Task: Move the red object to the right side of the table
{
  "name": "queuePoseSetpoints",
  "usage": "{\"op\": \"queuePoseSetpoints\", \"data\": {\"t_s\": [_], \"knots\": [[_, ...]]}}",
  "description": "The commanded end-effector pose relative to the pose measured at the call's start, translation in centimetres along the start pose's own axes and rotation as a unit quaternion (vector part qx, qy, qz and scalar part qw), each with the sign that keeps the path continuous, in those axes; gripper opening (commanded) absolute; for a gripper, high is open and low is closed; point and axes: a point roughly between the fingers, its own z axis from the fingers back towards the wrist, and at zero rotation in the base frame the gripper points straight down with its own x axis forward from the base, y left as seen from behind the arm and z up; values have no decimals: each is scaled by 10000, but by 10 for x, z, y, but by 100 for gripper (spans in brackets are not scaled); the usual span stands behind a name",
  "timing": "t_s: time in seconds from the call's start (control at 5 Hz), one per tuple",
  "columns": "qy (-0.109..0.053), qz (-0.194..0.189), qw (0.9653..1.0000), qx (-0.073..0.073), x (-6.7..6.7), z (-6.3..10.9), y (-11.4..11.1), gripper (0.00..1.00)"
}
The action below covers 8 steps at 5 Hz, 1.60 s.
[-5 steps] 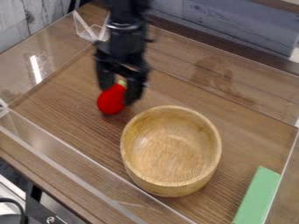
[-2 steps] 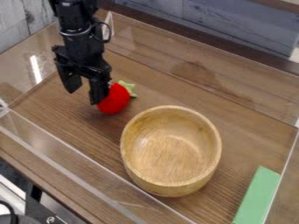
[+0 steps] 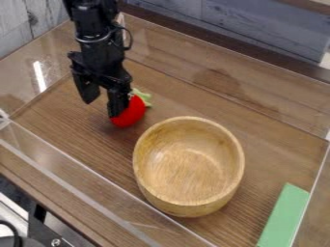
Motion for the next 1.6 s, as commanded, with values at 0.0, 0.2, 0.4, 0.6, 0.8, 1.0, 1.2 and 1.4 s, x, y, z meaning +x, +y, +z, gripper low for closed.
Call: {"op": "queuePoseSetpoints", "data": {"t_s": [0.0,0.2,0.4,0.6,0.8,1.0,1.2,1.4], "knots": [[-88,-281,9996,46,10,-7,-8,100],[-67,-474,9988,59,18,-17,-15,100],[-80,-336,9994,23,27,-20,-11,100],[-86,-212,9997,0,36,-24,-3,100],[-65,-149,9999,-8,42,-23,2,0],[-23,13,10000,-64,43,-23,6,0],[65,174,9997,-176,41,-25,9,100],[134,435,9987,-250,49,-25,3,100]]}}
